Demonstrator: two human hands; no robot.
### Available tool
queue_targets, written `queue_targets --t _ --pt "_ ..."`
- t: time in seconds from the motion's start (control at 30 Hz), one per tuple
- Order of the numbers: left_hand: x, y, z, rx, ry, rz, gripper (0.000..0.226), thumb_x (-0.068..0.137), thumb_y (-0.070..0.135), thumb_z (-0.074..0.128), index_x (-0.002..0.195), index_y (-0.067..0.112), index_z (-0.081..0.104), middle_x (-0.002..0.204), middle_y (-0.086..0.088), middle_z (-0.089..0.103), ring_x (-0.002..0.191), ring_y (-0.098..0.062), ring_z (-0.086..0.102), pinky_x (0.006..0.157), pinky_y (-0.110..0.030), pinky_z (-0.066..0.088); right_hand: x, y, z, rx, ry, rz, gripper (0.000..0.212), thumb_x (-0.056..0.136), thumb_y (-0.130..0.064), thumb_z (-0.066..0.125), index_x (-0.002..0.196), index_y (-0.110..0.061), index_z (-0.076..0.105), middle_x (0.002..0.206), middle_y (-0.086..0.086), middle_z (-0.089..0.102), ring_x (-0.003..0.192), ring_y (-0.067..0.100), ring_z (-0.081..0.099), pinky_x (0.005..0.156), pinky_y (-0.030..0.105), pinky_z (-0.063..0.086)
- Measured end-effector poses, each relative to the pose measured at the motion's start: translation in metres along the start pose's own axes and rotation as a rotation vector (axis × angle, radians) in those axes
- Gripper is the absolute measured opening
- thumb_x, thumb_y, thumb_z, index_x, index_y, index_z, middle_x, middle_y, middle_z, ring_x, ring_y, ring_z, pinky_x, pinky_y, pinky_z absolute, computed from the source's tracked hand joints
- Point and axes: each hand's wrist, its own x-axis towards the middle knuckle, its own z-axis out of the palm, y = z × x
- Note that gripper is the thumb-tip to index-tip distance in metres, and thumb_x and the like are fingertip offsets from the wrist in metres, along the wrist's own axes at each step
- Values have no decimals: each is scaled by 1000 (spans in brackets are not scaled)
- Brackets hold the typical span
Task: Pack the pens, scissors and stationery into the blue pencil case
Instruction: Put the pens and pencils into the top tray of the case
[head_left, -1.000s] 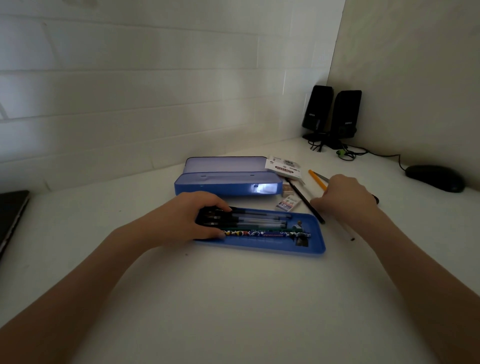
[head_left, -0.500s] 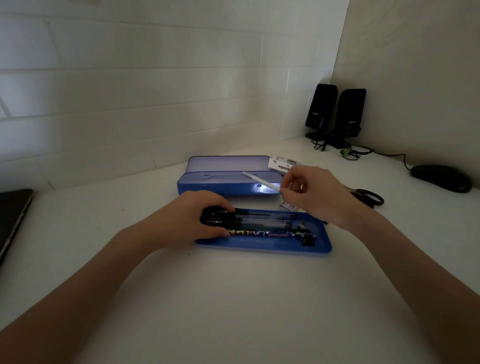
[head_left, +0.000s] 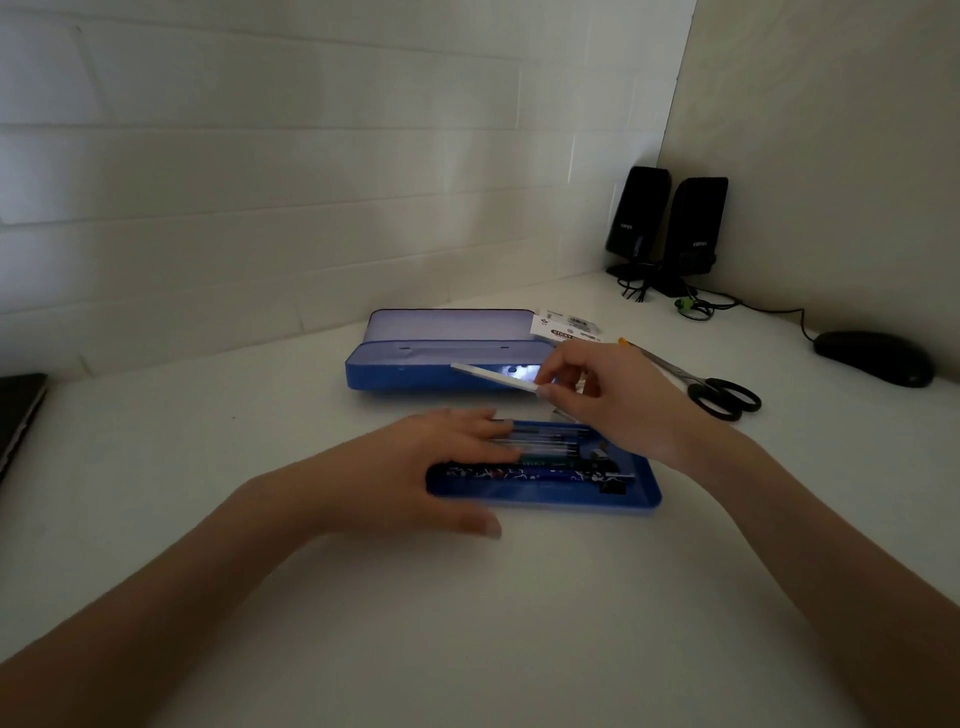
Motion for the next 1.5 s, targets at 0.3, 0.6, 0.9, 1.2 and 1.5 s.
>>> queue_targets --t 0.3,0.6,0.9,1.2,1.5 --pt "16 9 30 369 -41 98 55 95 50 14 144 34 -6 154 19 -7 139 6 -14 110 -17 -17 0 0 -1 -3 2 -26 3 88 -30 59 88 -31 61 74 -14 57 59 -7 49 56 13 34" --pt "26 20 38 309 51 24 50 99 36 18 147 29 5 157 13 4 142 1 -6 114 -23 -6 2 5 -15 24 87 -41 6 87 -26 62 89 -30 65 79 -13 62 65 -2 53 60 7 40" --pt "27 18 33 304 112 59 51 98 41 27 146 29 16 156 12 15 143 -2 8 115 -22 4 4 8 -17 -8 84 -32 5 87 -26 60 89 -28 65 84 -6 66 74 8 59 63 8 41" --pt "12 -12 7 91 176 10 49 86 53 50 133 37 45 147 21 31 134 12 16 109 -10 11 -1 -2 -20 -7 23 -47 8 87 -28 60 91 -30 66 82 -10 63 70 11 55 62 18 40" --pt "10 -27 2 -147 249 -115 54 75 32 72 126 38 53 142 21 41 128 12 34 108 -10 25 -3 -7 -20 49 5 -72 7 85 -30 62 87 -30 68 83 -6 67 74 17 60 66 23 46"
